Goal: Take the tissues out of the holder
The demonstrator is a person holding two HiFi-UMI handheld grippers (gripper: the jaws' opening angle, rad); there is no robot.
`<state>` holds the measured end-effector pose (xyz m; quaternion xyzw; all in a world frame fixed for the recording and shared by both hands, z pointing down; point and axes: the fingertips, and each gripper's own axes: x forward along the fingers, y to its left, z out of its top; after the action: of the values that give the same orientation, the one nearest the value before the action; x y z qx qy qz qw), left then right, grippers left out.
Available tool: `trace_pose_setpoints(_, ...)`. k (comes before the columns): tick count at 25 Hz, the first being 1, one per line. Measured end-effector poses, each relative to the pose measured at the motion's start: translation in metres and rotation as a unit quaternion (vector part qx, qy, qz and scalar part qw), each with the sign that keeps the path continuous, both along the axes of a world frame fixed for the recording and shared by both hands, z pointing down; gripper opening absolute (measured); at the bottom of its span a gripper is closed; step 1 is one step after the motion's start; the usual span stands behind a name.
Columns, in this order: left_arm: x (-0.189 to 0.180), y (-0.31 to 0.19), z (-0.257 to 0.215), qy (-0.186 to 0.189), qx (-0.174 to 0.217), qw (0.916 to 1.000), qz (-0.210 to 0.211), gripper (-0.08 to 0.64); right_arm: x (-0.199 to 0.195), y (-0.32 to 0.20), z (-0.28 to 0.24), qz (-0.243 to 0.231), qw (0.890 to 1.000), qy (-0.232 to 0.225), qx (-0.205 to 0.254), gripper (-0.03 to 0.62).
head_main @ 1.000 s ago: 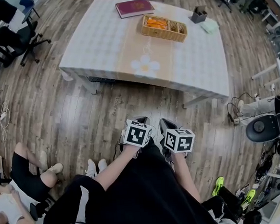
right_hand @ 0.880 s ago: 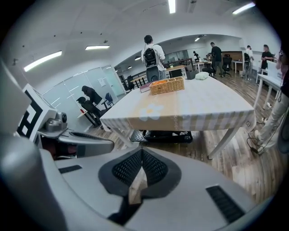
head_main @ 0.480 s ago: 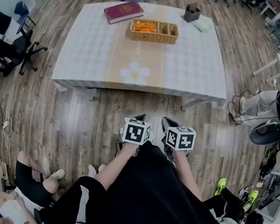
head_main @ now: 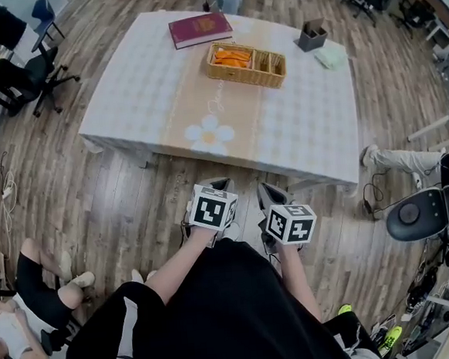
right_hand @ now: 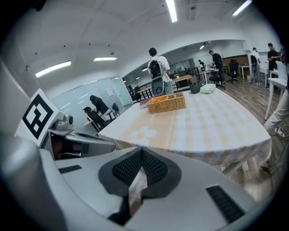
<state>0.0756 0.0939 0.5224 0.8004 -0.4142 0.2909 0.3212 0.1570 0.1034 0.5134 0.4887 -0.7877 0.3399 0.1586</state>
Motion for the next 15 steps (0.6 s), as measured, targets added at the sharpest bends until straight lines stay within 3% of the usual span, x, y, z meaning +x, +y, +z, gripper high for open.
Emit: trace_pose_setpoints(15,-0.001,-0.033,0.004,-0.009,-0.003,0.9985,-0.055,0.0,0.0,-0.034,0.007,-0.062,0.998,-0.018,0.0,0.015)
